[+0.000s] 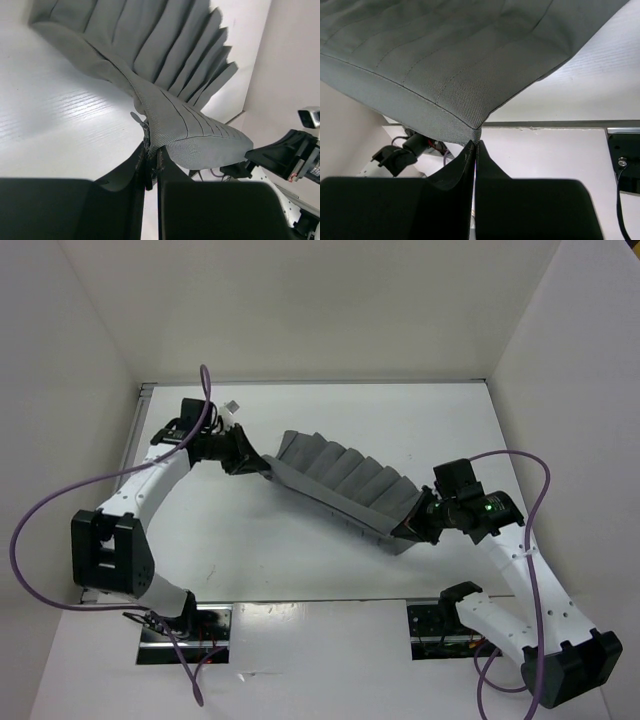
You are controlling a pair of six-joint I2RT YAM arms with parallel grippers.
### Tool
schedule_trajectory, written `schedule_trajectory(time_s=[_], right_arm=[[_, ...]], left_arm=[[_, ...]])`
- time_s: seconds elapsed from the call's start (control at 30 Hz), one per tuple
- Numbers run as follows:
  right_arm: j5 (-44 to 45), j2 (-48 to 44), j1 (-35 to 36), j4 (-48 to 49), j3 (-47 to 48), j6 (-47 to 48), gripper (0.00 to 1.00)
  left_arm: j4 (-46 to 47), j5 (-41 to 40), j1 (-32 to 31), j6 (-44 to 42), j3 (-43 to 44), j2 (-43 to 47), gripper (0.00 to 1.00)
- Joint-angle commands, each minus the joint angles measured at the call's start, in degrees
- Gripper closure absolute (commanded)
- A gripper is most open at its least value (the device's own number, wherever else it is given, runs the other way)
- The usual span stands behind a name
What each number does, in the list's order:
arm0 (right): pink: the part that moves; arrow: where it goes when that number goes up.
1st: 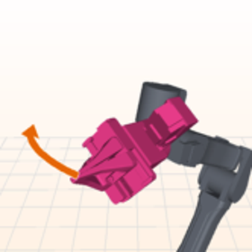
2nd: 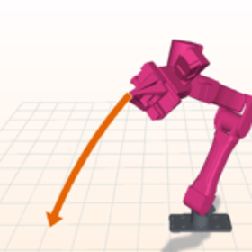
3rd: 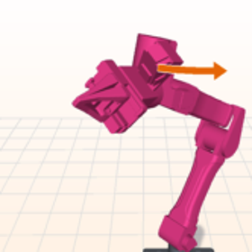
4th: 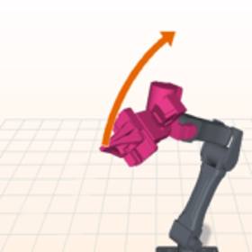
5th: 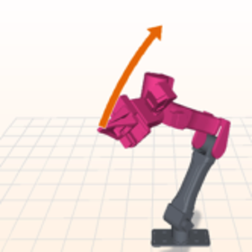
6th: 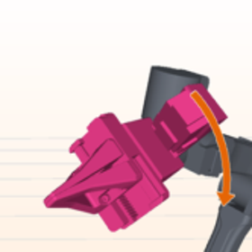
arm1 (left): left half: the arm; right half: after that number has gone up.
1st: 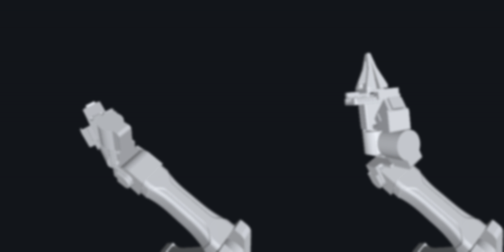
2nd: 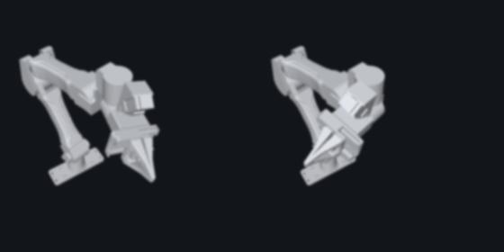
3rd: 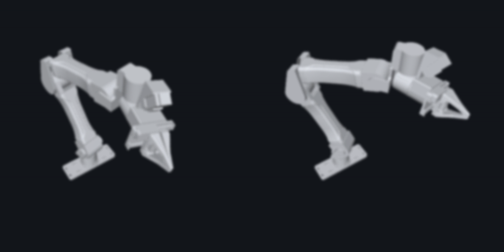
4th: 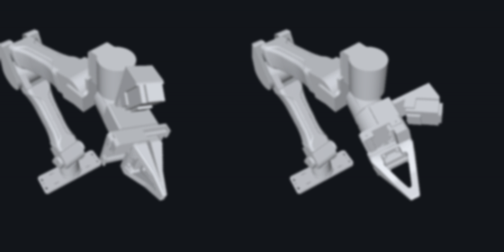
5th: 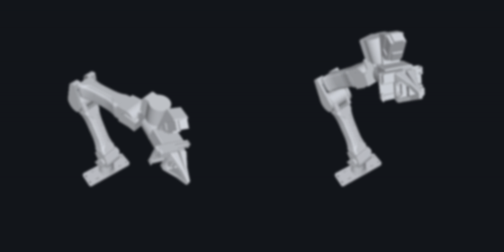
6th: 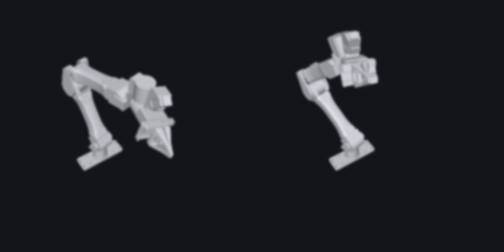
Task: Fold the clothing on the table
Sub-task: Fold the skirt
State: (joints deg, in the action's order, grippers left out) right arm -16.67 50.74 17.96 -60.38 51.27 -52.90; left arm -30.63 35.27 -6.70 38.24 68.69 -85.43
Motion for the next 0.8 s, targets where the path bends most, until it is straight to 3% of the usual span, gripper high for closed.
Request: schedule_trajectory(time_s=[0.0,0.2,0.5,0.63,0.77], right_arm=[[4.71,-0.47,-0.64,-2.64,1.29,-0.8,1.0],[5.24,3.48,-0.64,1.66,1.29,-0.8,1.0],[6.47,10.25,-0.64,3.51,3.05,2.98,1.0],[10.59,12.44,-0.64,1.23,4.63,4.39,1.0],[11.13,13.59,-1.16,1.22,6.74,5.44,1.0]], left_arm=[[4.09,-3.01,0.46,-1.76,2.07,-1.76,0.86],[0.58,-8.46,0.46,-2.29,-0.2,2.45,0.91],[-9.62,-12.24,0.46,-0.27,-11.9,20.55,0.92],[-10.76,-12.24,0.46,0.26,-13.75,21.62,0.92],[-8.04,-11.54,0.46,0.26,-13.32,16.55,0.92]])
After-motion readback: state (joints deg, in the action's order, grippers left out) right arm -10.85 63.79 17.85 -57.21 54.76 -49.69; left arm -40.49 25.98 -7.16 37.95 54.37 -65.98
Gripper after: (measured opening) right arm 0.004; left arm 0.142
